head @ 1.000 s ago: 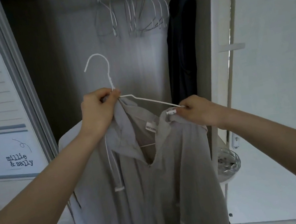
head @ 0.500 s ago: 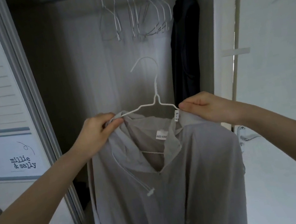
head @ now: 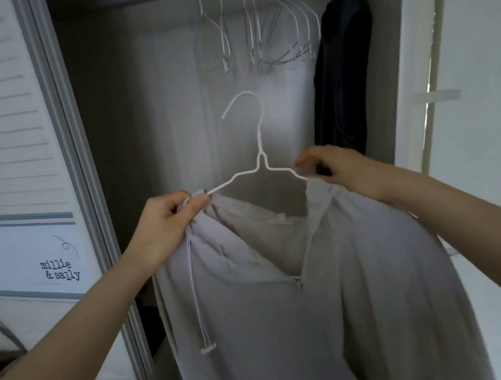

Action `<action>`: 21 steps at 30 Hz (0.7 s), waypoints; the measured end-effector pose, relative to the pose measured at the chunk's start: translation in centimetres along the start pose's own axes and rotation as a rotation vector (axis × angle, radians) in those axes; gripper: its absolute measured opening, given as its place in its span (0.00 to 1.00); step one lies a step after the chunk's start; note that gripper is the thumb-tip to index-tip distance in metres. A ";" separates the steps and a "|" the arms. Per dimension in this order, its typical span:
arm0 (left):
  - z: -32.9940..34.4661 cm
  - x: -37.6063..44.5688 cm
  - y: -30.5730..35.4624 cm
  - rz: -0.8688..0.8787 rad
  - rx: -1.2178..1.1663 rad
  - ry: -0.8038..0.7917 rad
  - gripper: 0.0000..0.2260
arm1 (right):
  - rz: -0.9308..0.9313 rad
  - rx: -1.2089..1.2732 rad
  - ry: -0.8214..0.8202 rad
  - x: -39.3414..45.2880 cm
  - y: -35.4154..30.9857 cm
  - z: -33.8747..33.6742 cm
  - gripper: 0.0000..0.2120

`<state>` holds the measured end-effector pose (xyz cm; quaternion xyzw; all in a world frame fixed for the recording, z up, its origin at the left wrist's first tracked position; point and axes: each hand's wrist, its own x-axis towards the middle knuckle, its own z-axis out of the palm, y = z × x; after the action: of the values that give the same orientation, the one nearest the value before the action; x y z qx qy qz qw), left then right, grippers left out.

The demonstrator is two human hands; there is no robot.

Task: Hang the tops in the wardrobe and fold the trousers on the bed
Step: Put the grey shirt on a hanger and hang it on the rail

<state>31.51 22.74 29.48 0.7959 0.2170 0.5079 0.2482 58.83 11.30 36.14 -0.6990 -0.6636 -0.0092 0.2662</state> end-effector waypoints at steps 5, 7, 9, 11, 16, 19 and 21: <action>-1.6 0.5 -0.1 -0.072 0.034 0.068 0.10 | 0.226 0.332 -0.382 -2.8 1.1 -0.9 0.29; -2.0 0.9 -0.2 -0.098 0.091 0.064 0.07 | 0.131 0.563 -0.451 -3.5 1.6 -0.6 0.22; -2.4 1.6 -0.5 -0.110 0.167 0.068 0.07 | 0.083 0.727 -0.275 -3.9 2.3 -0.5 0.21; -2.6 2.4 -0.9 -0.113 0.213 0.083 0.07 | 0.038 0.730 -0.111 -4.1 2.7 -0.2 0.20; -1.7 4.2 -1.1 -0.003 0.351 0.001 0.06 | -0.041 0.615 0.068 -5.2 2.3 -0.2 0.14; -0.8 5.5 -1.2 -0.001 0.348 -0.038 0.08 | 0.020 0.767 0.086 -6.1 1.9 0.1 0.16; 0.4 7.0 -1.0 -0.033 0.310 -0.028 0.10 | 0.056 0.826 0.118 -6.5 1.3 -0.1 0.16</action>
<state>34.48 27.62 33.66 0.8279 0.3023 0.4531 0.1335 59.31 5.29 33.34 -0.5496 -0.5758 0.2248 0.5620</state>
